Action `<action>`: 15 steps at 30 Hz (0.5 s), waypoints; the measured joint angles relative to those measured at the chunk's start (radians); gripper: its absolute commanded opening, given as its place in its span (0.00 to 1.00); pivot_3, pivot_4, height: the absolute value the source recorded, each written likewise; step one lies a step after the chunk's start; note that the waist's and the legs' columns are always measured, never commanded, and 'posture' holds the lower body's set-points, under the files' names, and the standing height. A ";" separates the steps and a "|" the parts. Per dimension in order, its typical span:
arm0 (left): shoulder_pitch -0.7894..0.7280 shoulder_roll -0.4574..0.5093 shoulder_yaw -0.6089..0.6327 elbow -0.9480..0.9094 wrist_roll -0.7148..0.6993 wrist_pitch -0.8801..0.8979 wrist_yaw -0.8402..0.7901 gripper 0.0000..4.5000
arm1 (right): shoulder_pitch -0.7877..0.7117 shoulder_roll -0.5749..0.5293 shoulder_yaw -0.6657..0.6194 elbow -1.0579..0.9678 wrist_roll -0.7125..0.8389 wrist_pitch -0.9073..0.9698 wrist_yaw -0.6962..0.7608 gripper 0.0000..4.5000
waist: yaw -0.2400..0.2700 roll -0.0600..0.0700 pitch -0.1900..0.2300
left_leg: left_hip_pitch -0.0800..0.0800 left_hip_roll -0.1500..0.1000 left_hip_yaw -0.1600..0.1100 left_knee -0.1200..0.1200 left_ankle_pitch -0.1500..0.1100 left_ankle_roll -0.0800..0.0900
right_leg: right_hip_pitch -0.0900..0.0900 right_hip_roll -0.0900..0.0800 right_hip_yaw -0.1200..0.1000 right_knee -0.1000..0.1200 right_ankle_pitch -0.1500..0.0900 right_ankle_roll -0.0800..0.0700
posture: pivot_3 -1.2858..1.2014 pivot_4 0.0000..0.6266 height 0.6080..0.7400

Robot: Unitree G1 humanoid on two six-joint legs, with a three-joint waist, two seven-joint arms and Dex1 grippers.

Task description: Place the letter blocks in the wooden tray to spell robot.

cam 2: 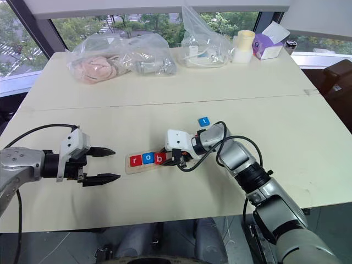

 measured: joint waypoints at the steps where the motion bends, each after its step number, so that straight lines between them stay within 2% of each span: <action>1: 0.000 -0.003 0.002 -0.009 -0.003 0.005 0.009 1.00 | -0.005 0.009 0.003 0.027 -0.011 -0.018 -0.003 0.26 | 0.000 0.000 0.000 | 0.001 0.000 0.000 0.000 0.000 0.000 | 0.001 0.000 0.000 0.000 0.000 0.000 | 0.52 0.24 1.00; 15: -0.017 -0.016 -0.004 -0.031 -0.025 0.038 0.059 1.00 | -0.053 0.073 -0.009 0.168 -0.059 -0.112 -0.009 0.26 | -0.002 0.000 0.000 | 0.002 0.000 0.000 -0.001 0.000 0.000 | 0.002 0.000 0.000 0.000 0.000 0.000 | 0.52 0.24 1.00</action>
